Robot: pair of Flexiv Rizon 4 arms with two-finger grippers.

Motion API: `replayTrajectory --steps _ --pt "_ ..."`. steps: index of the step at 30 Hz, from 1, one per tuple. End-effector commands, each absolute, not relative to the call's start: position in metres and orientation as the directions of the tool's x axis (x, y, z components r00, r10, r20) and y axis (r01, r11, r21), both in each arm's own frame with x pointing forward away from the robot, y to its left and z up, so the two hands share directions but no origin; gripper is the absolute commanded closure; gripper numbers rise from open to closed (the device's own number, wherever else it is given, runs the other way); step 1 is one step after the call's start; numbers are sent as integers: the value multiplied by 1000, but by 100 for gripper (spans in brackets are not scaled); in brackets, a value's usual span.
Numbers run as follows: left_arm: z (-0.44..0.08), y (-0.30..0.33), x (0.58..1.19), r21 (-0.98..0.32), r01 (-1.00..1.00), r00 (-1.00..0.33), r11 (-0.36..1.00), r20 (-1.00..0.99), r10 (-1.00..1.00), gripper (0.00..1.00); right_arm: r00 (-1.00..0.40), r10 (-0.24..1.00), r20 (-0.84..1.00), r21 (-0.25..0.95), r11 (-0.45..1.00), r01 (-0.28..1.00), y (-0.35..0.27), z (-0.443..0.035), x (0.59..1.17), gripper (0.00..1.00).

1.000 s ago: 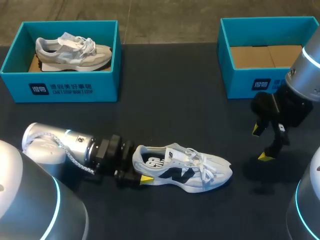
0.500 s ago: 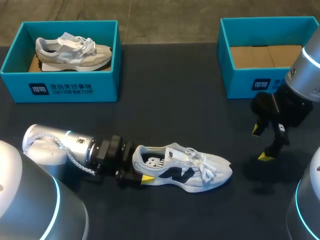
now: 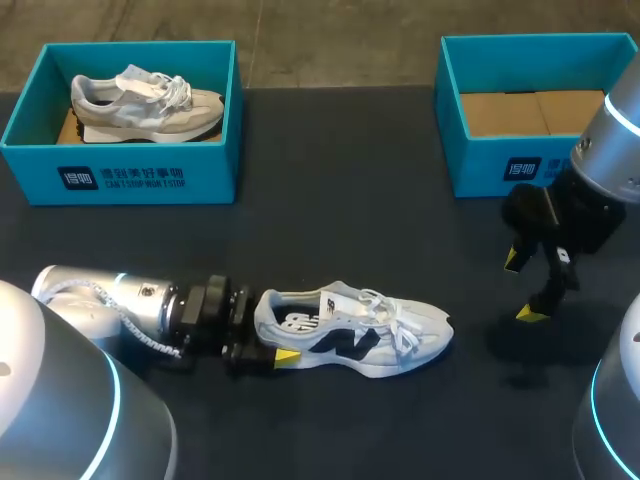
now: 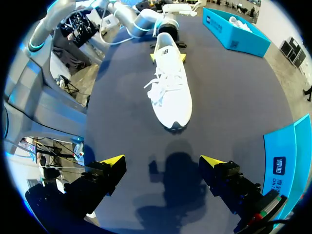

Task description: Take the shoe out of the shoebox, open the shoe tongue, remove and reinsert the insole, then place the shoe into the shoebox

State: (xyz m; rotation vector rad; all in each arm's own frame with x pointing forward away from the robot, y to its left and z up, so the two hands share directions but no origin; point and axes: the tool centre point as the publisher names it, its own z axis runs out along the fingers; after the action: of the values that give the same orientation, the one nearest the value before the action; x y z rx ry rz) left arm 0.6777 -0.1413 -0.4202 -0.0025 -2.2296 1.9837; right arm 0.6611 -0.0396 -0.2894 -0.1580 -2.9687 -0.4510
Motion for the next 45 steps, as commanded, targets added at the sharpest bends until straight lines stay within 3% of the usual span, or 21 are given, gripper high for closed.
replayTrajectory --steps 1,45 --pt "-413 -140 673 -986 -103 -990 132 114 78 100 -985 84 148 286 950 124 -39 -290 661 0" --pt "-422 -141 677 -980 -108 -981 169 133 140 100 -985 84 148 286 950 124 -39 -290 661 0"
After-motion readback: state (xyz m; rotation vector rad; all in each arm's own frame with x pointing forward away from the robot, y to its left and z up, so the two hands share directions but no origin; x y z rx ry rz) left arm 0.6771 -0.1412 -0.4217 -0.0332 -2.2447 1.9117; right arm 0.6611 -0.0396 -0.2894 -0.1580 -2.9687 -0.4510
